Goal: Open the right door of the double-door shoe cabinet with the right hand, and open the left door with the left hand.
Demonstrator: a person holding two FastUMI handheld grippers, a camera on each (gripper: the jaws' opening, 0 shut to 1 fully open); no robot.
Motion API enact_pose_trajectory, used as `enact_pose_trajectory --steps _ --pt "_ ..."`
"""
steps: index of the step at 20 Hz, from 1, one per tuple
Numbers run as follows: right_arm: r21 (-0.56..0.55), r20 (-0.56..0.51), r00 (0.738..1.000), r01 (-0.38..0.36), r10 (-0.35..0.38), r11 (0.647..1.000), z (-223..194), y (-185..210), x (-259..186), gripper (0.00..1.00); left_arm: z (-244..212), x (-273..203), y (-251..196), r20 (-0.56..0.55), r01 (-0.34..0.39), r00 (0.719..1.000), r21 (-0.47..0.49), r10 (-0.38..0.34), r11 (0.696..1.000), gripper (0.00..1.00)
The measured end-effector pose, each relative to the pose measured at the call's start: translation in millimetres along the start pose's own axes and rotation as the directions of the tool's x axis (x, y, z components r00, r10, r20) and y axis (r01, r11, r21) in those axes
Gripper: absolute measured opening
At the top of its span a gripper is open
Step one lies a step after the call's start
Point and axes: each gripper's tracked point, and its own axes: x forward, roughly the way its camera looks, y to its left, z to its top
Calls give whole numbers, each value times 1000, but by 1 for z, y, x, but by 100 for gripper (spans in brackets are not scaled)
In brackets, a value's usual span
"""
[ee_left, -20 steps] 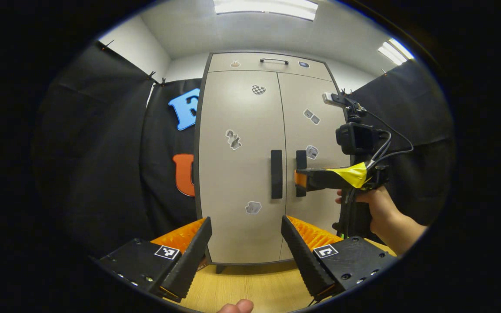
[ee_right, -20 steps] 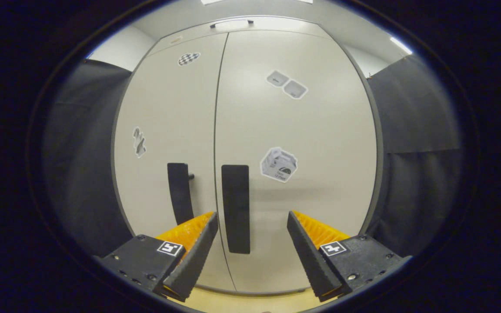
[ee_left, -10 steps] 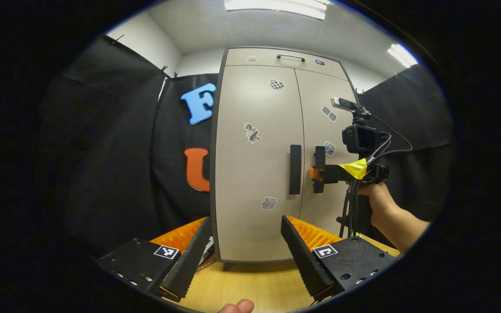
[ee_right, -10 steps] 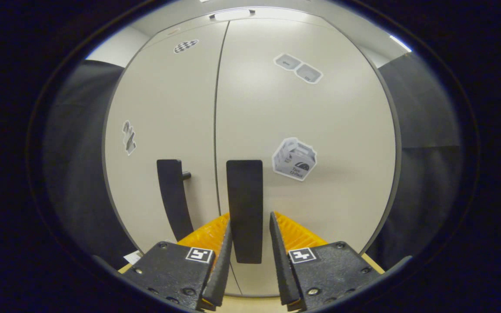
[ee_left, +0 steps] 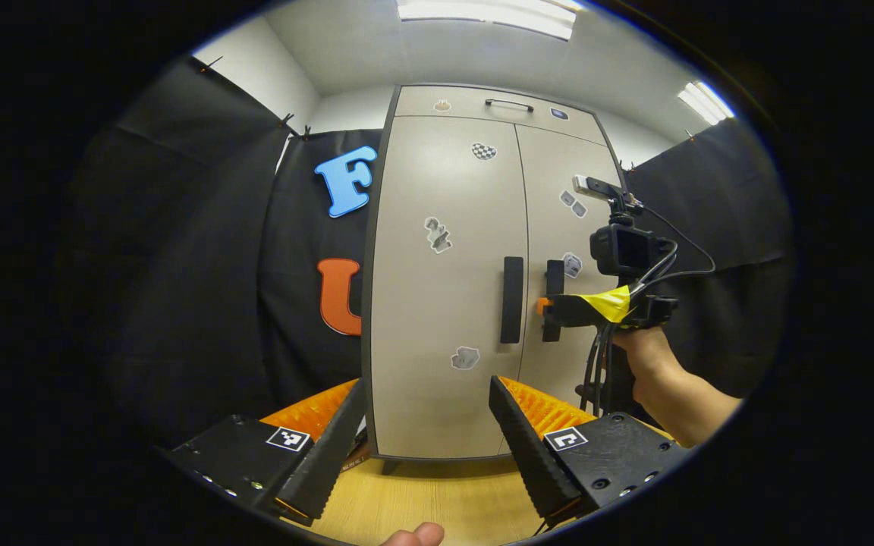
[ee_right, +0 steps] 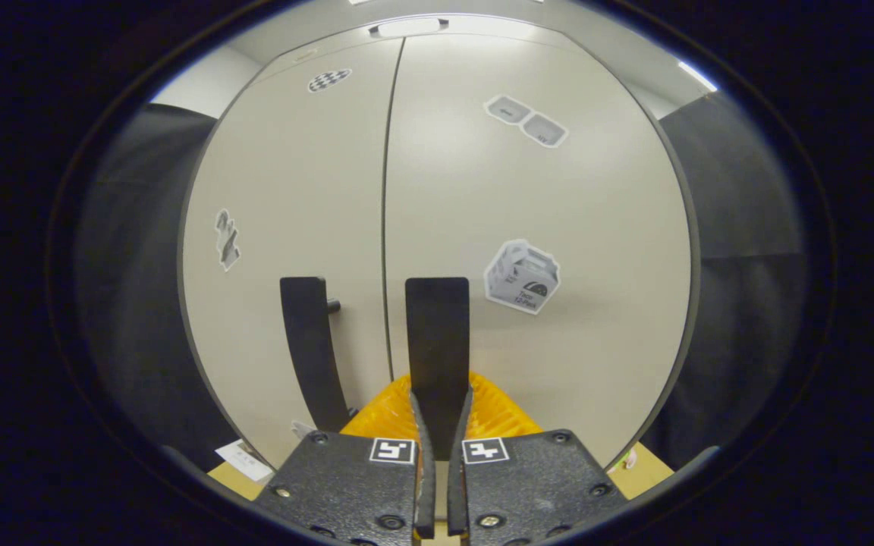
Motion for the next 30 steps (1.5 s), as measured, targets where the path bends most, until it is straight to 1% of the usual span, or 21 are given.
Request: enact_pose_trajectory --steps 5,8,12,15,18,24,30 --pt "-5 -2 999 -38 38 999 -2 1 -16 10 4 -3 1 14 -16 1000 33 16 999 96" --pt "15 -5 996 -85 86 996 -3 -5 -39 10 4 -9 -7 15 -7 1000 26 6 1000 96" --pt "5 -3 993 -120 120 993 -6 -16 -72 10 8 -15 -15 16 -23 1000 56 22 998 96" --pt "4 -4 989 -147 147 989 -8 -26 -96 10 11 -20 -24 20 -24 1000 52 23 998 96" --pt "-2 20 988 -151 151 989 -7 -39 -116 10 14 -26 -33 34 -27 999 46 25 999 96" --pt "1 12 984 -179 179 984 -8 -66 -152 10 15 -34 -44 42 -41 998 54 39 998 96" --pt "-15 15 989 -149 149 989 -8 -105 -183 9 17 -36 -60 53 -38 998 44 35 998 96"
